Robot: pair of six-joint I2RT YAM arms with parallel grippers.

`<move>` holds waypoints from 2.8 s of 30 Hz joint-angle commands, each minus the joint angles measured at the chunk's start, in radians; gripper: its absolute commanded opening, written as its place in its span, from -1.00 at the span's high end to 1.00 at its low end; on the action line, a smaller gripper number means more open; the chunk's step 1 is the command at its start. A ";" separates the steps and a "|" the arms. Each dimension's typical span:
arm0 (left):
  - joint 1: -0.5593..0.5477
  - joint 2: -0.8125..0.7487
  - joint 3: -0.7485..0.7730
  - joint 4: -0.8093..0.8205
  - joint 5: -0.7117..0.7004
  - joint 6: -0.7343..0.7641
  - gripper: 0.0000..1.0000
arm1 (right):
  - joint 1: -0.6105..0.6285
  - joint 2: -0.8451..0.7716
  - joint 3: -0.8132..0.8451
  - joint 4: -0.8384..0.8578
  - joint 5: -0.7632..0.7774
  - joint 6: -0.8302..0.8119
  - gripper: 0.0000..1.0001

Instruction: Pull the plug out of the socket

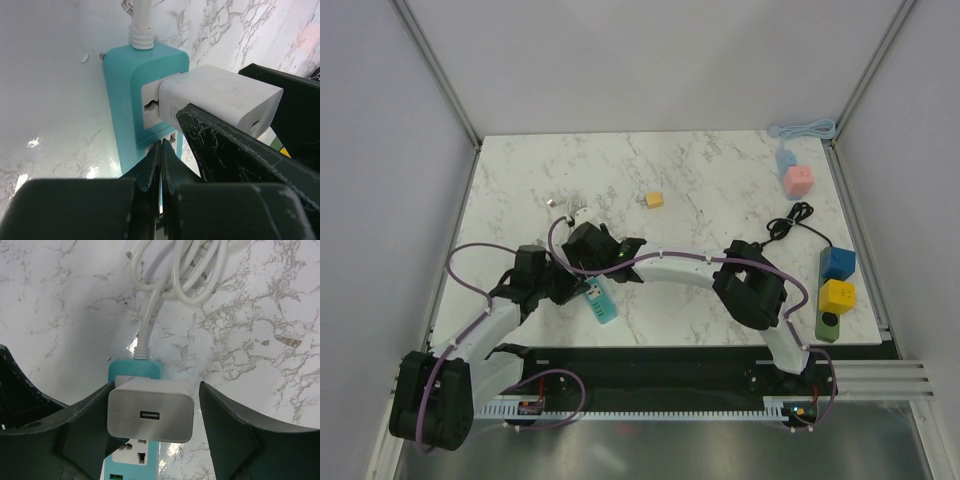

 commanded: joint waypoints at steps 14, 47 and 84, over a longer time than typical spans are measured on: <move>0.005 -0.034 -0.008 -0.170 -0.096 0.069 0.96 | 0.012 0.007 0.032 0.003 0.087 0.032 -0.23; 0.009 -0.189 -0.022 -0.140 0.060 0.142 -0.53 | -0.109 -0.041 -0.047 0.063 -0.185 0.081 0.54; 0.009 0.049 -0.060 0.104 0.014 0.127 0.38 | -0.164 -0.078 -0.167 0.209 -0.383 0.202 0.52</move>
